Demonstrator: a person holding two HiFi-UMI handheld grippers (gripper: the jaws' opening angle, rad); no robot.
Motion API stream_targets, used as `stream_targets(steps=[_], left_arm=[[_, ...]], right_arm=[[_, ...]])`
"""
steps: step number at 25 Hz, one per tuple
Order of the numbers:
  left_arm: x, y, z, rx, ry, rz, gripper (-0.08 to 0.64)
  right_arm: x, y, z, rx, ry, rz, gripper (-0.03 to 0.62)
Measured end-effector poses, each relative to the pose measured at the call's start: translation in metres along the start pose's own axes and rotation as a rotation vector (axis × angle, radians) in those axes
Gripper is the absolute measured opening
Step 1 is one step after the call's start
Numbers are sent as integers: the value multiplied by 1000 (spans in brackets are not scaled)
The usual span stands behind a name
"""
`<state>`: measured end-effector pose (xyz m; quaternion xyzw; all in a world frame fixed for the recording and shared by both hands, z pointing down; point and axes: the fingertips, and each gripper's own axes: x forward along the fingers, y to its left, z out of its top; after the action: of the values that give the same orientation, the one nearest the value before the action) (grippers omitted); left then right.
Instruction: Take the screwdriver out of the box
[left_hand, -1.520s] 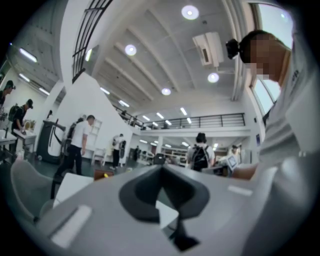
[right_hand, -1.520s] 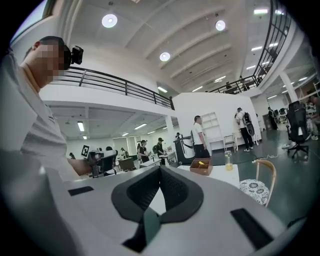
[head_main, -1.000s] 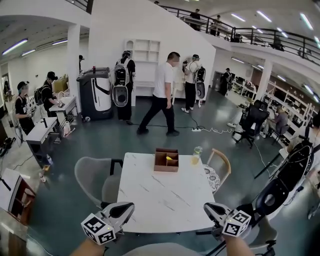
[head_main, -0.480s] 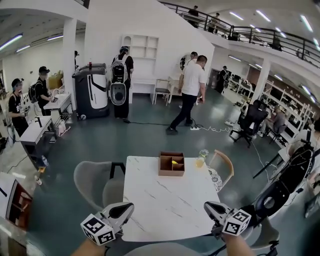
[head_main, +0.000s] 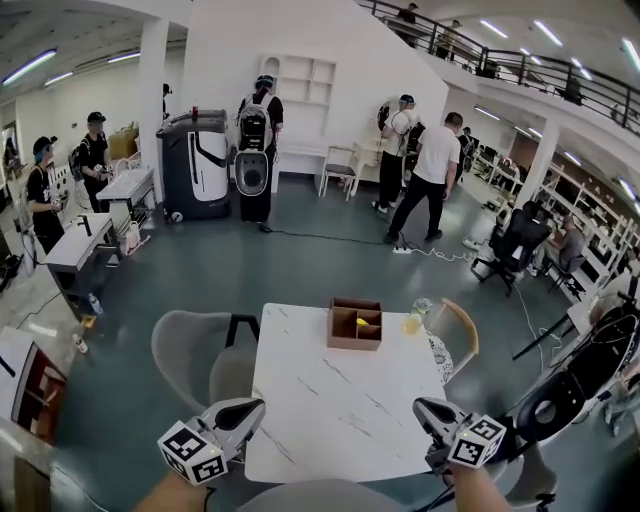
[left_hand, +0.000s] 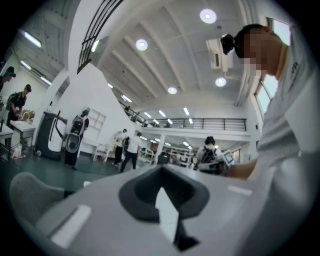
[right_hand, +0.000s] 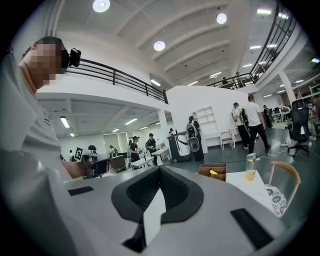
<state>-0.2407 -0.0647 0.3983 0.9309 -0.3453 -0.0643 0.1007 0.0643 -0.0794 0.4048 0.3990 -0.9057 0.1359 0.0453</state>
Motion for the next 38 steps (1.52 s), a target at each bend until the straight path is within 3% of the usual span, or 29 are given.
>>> stream_targets(steps=[6, 12, 19, 24, 30, 38], left_arm=[[19, -2, -5, 7, 24, 34, 5], [66, -8, -15, 29, 54, 94, 5], [159, -20, -36, 6, 97, 189, 5], [220, -20, -59, -16, 173, 241, 5], [272, -17, -77, 21, 251, 244, 5], [301, 34, -92, 87, 285, 215, 5]], right_arm=[[13, -25, 0, 16, 3, 49, 9], [23, -82, -2, 43, -9, 109, 8], [30, -166, 6, -10, 6, 211, 9], [36, -218, -4, -8, 5, 263, 9], [40, -256, -20, 16, 8, 291, 9], [73, -268, -31, -14, 35, 264, 9]])
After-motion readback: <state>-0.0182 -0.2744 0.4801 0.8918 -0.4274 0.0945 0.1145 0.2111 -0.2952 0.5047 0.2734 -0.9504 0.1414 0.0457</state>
